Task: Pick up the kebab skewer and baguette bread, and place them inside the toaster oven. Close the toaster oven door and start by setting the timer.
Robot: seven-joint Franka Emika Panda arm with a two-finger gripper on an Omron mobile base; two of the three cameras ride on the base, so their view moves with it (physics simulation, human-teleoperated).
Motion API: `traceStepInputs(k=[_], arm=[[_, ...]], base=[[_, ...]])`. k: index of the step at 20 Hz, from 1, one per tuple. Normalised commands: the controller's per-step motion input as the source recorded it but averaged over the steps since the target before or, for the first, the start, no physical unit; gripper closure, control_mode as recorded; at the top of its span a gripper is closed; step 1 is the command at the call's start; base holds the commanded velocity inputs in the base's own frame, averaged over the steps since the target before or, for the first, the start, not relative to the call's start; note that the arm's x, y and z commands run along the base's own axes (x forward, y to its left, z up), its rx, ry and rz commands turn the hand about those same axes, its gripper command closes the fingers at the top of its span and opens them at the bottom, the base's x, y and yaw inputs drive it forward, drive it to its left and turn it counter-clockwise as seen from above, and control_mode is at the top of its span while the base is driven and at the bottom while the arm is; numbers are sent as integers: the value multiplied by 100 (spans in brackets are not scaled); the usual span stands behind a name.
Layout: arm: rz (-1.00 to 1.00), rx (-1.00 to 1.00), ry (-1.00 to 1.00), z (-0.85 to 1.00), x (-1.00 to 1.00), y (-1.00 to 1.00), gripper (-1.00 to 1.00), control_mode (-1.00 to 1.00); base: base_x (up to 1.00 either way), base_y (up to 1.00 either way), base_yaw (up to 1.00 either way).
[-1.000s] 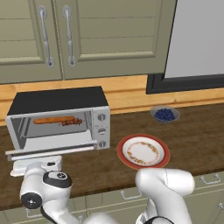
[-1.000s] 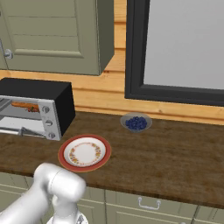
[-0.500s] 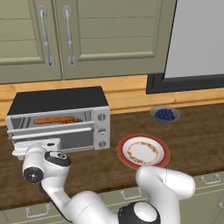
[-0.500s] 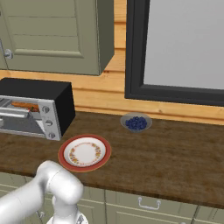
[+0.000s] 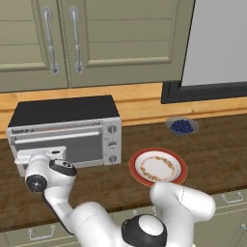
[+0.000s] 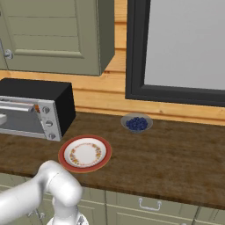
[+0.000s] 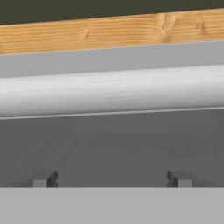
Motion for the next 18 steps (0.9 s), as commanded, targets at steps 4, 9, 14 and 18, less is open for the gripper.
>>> traceStepInputs(k=[4,9,14,18], arm=[[0,0,-1,0,20,0,-100,-100],[0,0,0,0,29,0,-100,-100],[0,0,0,0,7,-2,-100,-100],[0,0,0,0,4,-3,-100,-100]], base=[[0,0,0],[0,0,0],[0,0,0],[0,0,0]])
